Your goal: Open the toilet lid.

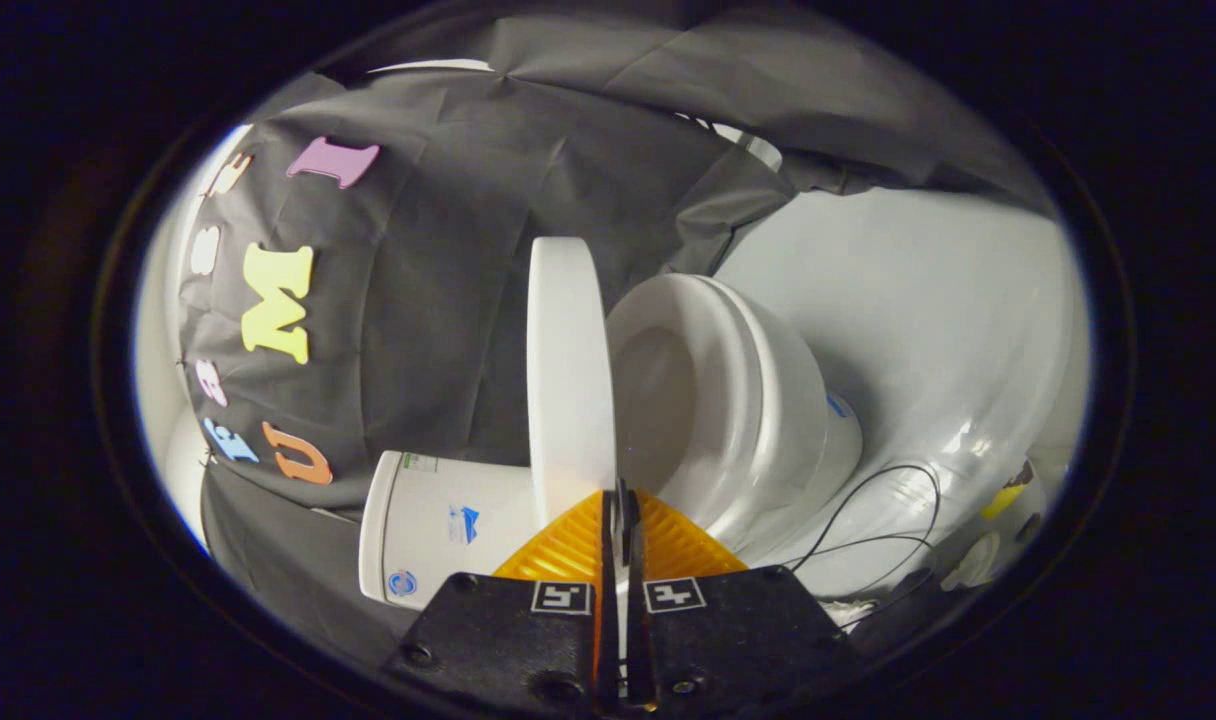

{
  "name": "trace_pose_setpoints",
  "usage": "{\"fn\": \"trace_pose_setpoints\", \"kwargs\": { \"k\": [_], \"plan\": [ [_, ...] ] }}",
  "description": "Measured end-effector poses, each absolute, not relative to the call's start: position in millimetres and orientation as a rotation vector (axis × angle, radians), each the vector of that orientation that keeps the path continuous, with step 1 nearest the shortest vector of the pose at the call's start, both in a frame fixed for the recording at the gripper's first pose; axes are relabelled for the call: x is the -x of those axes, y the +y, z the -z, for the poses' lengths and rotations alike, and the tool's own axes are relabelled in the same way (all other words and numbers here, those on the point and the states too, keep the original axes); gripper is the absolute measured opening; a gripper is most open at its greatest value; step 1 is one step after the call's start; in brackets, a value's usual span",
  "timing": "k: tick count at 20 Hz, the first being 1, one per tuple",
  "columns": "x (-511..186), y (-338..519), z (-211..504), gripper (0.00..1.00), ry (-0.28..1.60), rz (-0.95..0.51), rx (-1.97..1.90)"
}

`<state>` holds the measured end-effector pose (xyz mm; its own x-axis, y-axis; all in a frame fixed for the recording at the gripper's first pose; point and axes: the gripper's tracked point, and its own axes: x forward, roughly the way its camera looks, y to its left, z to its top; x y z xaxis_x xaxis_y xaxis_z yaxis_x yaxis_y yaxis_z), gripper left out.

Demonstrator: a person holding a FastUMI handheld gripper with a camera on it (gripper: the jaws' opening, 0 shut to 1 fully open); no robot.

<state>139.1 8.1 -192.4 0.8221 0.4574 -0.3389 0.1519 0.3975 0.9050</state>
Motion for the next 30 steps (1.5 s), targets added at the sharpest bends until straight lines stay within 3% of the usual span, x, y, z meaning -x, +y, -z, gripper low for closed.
{"fn": "trace_pose_setpoints", "kwargs": {
  "k": [30],
  "plan": [
    [-125.2, 59.4, 101.3, 0.06, 0.498, -0.196, -0.874]
  ]
}}
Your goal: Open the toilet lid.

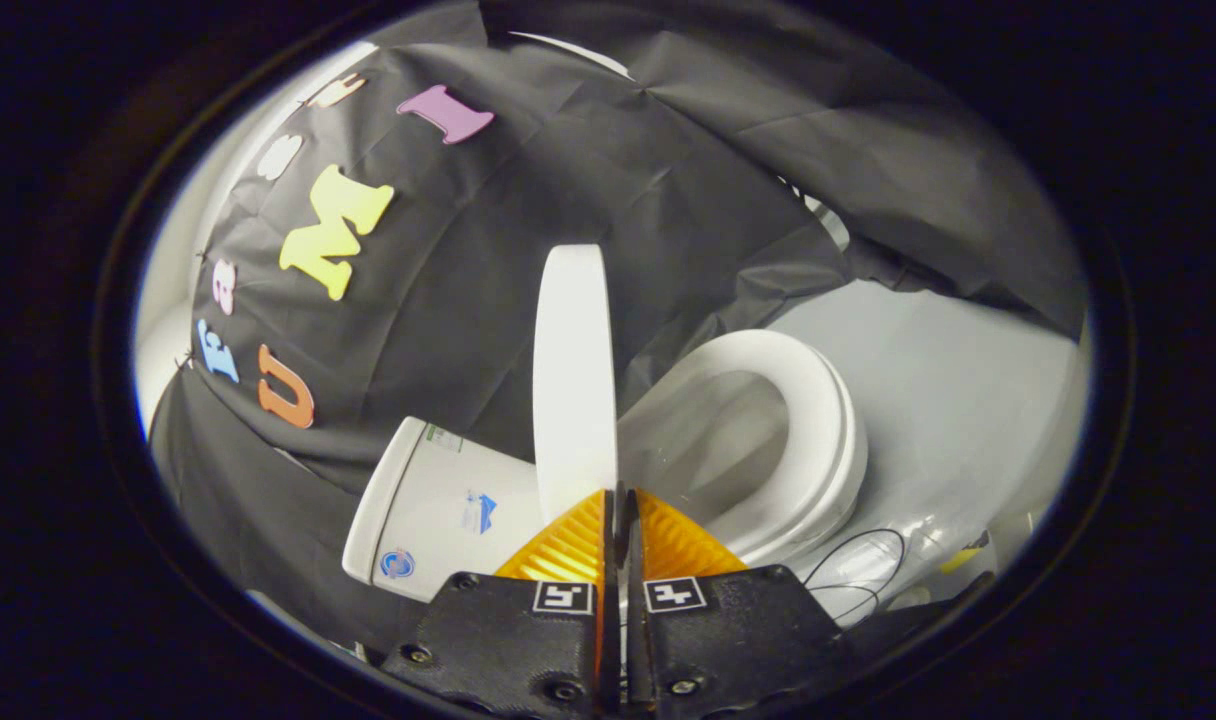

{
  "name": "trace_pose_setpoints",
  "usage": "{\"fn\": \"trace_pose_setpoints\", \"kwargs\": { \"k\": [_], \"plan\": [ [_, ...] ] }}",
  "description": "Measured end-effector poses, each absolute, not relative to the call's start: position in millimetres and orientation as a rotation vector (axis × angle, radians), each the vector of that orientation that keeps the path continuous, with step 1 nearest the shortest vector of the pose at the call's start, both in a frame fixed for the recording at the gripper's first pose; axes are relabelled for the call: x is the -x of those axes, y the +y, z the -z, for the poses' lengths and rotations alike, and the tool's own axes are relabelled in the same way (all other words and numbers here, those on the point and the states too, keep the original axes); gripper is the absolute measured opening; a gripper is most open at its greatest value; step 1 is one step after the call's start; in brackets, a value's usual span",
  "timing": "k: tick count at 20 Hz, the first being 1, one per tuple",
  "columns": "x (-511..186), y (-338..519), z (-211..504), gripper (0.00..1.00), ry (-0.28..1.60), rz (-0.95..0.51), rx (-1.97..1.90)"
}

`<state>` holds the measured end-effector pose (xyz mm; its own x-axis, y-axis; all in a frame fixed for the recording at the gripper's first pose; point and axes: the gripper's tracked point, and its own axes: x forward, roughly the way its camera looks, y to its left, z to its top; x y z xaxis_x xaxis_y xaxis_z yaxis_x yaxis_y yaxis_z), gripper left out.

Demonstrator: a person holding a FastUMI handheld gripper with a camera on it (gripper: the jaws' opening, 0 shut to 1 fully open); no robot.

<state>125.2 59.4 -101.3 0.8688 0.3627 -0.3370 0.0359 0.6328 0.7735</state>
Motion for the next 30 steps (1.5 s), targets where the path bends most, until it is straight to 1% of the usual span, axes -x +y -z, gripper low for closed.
{"fn": "trace_pose_setpoints", "kwargs": {
  "k": [30],
  "plan": [
    [-112.8, 125.1, 31.1, 0.07, 0.47, -0.162, -0.627]
  ]
}}
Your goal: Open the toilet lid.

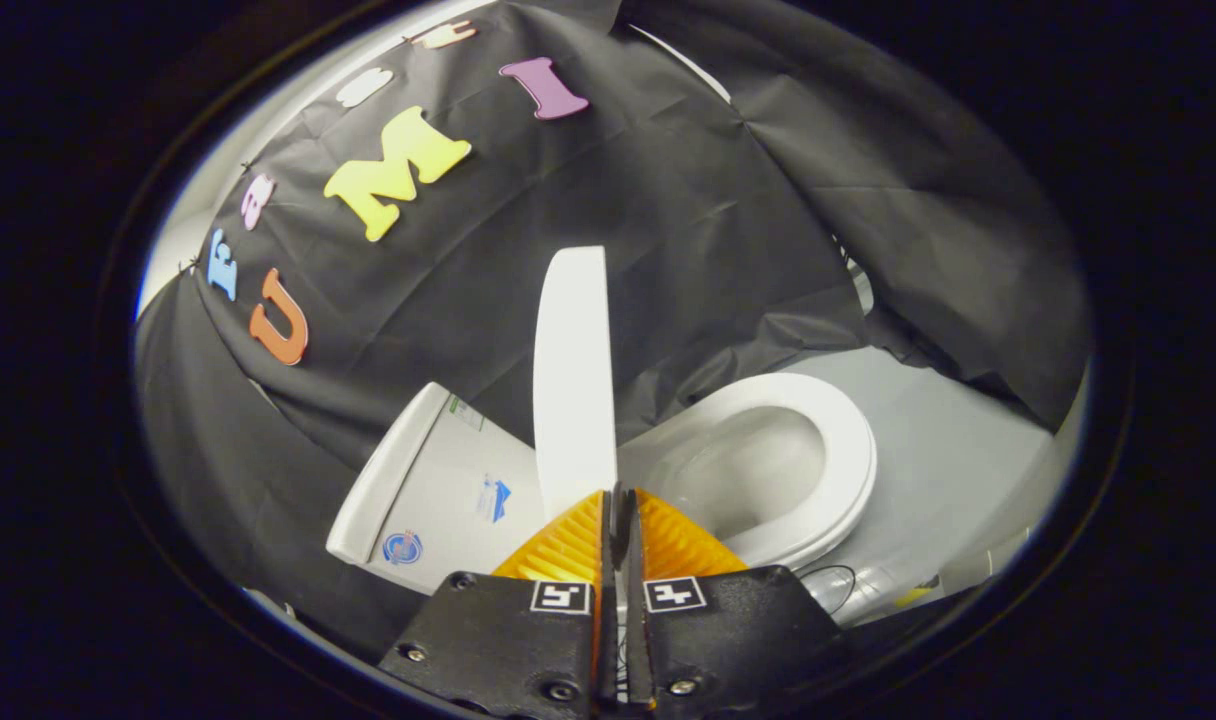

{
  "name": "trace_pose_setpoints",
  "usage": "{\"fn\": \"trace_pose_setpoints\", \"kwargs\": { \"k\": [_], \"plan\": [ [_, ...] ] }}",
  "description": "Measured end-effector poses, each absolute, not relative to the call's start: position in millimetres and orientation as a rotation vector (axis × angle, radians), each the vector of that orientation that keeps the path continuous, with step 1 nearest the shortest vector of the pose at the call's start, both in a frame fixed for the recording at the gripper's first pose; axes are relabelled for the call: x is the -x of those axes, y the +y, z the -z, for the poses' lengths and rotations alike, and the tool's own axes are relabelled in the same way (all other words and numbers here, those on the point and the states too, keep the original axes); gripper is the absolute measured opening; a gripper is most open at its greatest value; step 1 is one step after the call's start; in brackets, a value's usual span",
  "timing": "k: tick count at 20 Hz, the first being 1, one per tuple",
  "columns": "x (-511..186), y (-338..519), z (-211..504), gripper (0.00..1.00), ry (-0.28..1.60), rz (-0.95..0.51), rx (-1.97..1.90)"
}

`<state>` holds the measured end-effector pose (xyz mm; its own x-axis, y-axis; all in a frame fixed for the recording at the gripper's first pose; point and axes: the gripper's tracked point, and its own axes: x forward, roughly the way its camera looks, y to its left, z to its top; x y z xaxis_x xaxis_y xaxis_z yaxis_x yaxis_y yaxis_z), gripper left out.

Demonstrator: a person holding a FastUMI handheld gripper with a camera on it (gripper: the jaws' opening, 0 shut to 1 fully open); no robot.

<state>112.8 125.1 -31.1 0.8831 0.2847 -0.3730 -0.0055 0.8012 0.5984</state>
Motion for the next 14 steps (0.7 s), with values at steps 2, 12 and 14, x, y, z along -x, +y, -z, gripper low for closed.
{"fn": "trace_pose_setpoints", "kwargs": {
  "k": [2, 12, 14],
  "plan": [
    [-112.5, 131.0, 28.1, 0.07, 0.466, -0.15, -0.596],
    [-108.4, 158.9, 11.6, 0.07, 0.416, -0.123, -0.472],
    [-107.8, 161.5, 9.3, 0.08, 0.413, -0.116, -0.462]
  ]
}}
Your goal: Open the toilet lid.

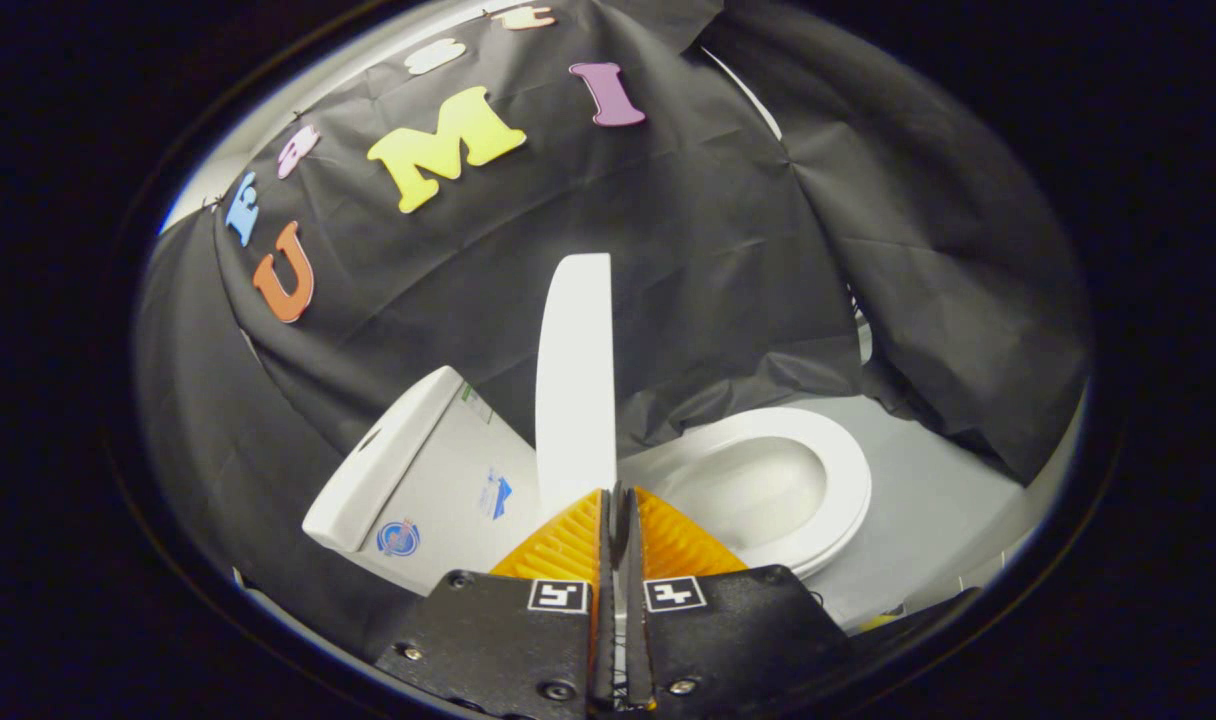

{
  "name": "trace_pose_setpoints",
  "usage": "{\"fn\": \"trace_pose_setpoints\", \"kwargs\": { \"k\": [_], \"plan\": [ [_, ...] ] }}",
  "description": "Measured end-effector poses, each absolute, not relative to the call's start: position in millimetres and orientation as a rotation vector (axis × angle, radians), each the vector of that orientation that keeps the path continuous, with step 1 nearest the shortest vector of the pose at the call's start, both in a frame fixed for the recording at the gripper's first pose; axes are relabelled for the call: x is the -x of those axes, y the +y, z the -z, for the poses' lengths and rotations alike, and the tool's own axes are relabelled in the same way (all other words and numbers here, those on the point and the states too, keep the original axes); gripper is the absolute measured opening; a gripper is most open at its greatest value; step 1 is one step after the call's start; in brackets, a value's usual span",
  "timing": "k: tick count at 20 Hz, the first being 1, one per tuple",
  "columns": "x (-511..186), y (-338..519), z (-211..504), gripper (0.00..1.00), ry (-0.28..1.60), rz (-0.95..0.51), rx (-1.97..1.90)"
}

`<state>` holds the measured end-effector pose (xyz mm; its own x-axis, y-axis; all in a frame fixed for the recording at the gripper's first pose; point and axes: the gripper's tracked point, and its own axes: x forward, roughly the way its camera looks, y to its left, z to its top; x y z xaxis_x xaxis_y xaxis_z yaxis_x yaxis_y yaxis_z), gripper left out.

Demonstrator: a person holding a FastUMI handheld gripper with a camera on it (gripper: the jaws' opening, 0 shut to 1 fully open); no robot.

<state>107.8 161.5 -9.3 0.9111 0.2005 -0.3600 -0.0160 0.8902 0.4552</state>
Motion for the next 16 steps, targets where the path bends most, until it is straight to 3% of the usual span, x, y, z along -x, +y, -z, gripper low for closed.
{"fn": "trace_pose_setpoints", "kwargs": {
  "k": [16],
  "plan": [
    [-102.6, 209.4, -11.8, 0.09, 0.372, -0.076, -0.299]
  ]
}}
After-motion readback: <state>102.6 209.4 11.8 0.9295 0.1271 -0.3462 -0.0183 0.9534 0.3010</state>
